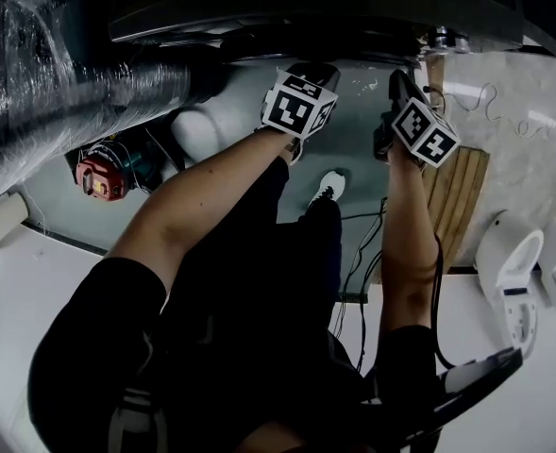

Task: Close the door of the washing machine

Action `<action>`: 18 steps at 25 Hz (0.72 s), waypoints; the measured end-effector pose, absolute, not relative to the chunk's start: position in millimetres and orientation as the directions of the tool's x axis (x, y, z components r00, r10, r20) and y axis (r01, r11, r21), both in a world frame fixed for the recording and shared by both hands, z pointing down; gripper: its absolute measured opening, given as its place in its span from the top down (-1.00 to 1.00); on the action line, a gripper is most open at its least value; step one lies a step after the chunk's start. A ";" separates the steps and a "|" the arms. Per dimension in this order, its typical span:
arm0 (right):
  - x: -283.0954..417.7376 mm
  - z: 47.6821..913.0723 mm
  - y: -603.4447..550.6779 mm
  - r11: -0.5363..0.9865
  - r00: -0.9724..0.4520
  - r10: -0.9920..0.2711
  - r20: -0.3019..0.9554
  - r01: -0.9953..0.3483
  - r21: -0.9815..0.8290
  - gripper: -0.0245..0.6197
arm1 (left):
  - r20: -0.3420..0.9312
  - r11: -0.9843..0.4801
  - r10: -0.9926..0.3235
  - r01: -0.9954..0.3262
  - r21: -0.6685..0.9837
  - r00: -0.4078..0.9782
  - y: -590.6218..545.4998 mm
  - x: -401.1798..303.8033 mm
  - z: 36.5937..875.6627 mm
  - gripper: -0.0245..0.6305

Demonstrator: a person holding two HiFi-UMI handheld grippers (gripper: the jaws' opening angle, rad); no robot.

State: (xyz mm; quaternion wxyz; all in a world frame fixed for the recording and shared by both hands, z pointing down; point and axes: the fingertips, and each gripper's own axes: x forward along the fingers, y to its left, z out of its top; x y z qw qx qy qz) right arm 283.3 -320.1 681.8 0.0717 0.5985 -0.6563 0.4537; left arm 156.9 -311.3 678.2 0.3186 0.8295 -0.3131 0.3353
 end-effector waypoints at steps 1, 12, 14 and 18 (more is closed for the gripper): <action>281.0 677.4 -316.3 -0.119 -0.279 -0.722 0.633 -0.851 -0.511 0.90 | 0.756 -0.604 -0.311 -0.734 0.311 0.576 -310.5 153.7 675.9 0.91; 283.4 590.6 -270.4 0.088 -0.327 -0.744 0.582 -0.912 -0.401 0.90 | 0.667 -0.583 -0.439 -0.756 0.298 0.602 -275.7 151.8 594.9 0.92; 280.8 562.1 -257.6 0.138 -0.347 -0.752 0.561 -0.914 -0.381 0.91 | 0.635 -0.584 -0.467 -0.754 0.301 0.616 -257.9 153.6 564.5 0.92; 281.2 501.7 -231.3 0.209 -0.374 -0.770 0.517 -0.913 -0.350 0.90 | 0.592 -0.546 -0.550 -0.790 0.280 0.590 -233.6 145.5 509.2 0.92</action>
